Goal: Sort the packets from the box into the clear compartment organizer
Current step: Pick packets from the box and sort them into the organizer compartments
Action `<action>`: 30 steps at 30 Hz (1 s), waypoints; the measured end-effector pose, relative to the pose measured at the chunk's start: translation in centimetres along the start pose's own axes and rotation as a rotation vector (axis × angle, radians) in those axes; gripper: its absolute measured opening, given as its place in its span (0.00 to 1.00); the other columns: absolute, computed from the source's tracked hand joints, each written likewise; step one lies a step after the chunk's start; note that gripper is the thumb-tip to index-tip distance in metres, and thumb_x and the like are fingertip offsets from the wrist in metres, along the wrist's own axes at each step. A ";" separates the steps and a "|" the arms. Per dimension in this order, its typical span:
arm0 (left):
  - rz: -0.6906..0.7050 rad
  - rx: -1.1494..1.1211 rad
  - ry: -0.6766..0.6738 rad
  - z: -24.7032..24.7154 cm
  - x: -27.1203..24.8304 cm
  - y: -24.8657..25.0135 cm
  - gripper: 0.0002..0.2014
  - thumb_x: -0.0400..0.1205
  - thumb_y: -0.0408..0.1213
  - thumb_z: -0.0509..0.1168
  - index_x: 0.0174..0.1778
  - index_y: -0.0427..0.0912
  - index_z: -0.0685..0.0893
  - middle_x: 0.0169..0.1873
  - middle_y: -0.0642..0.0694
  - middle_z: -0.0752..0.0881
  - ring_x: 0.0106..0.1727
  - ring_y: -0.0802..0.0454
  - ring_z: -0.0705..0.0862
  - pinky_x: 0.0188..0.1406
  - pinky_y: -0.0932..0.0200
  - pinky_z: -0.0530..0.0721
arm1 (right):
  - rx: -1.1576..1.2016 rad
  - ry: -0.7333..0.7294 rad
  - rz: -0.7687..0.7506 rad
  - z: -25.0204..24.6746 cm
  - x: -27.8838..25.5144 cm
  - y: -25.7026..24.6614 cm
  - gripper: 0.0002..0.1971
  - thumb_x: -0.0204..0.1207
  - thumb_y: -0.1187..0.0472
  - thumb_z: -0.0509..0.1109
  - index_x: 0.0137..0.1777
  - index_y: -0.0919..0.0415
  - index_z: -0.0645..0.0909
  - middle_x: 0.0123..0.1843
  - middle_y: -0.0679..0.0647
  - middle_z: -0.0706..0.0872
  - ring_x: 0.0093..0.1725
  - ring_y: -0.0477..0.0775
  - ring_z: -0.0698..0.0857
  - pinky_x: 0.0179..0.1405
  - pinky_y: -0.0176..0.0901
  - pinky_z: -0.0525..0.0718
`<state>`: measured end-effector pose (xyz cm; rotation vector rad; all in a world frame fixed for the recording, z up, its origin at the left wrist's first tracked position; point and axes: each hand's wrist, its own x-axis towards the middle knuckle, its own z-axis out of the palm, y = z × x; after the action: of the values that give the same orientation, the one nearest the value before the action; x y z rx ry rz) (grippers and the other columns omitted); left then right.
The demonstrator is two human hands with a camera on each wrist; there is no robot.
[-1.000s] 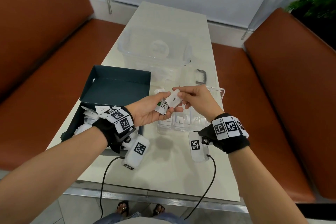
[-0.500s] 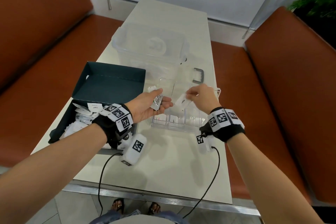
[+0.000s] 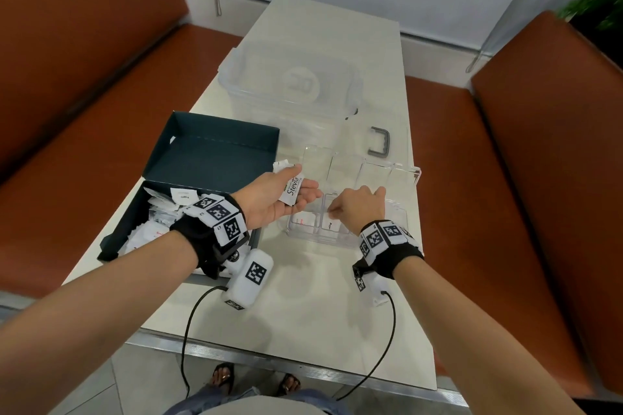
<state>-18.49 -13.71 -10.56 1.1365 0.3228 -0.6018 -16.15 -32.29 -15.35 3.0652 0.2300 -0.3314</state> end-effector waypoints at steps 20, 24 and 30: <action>-0.013 0.011 -0.039 -0.2 0.0 0.2 0.21 0.89 0.46 0.56 0.56 0.31 0.85 0.45 0.37 0.92 0.34 0.55 0.89 0.34 0.66 0.88 | -0.157 -0.070 -0.034 1.1 0.0 -0.3 0.17 0.76 0.43 0.68 0.66 0.34 0.77 0.56 0.44 0.85 0.62 0.55 0.77 0.65 0.59 0.61; -0.007 0.008 -0.038 -0.4 0.0 0.3 0.21 0.89 0.46 0.56 0.56 0.30 0.85 0.45 0.37 0.92 0.32 0.55 0.89 0.33 0.66 0.87 | -0.084 -0.034 0.004 1.4 -0.2 0.1 0.19 0.74 0.41 0.69 0.65 0.35 0.79 0.56 0.41 0.87 0.61 0.53 0.79 0.61 0.56 0.63; -0.014 0.016 -0.043 -0.5 -0.1 0.2 0.20 0.89 0.46 0.56 0.55 0.32 0.85 0.46 0.38 0.92 0.33 0.56 0.89 0.34 0.66 0.88 | -0.097 0.003 0.025 1.4 -0.3 -0.5 0.15 0.73 0.37 0.68 0.58 0.36 0.83 0.50 0.42 0.88 0.58 0.53 0.81 0.61 0.57 0.62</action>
<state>-18.48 -13.20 -10.56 1.1361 0.2901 -0.6414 -16.83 -31.90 -16.66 2.9705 0.2017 -0.3043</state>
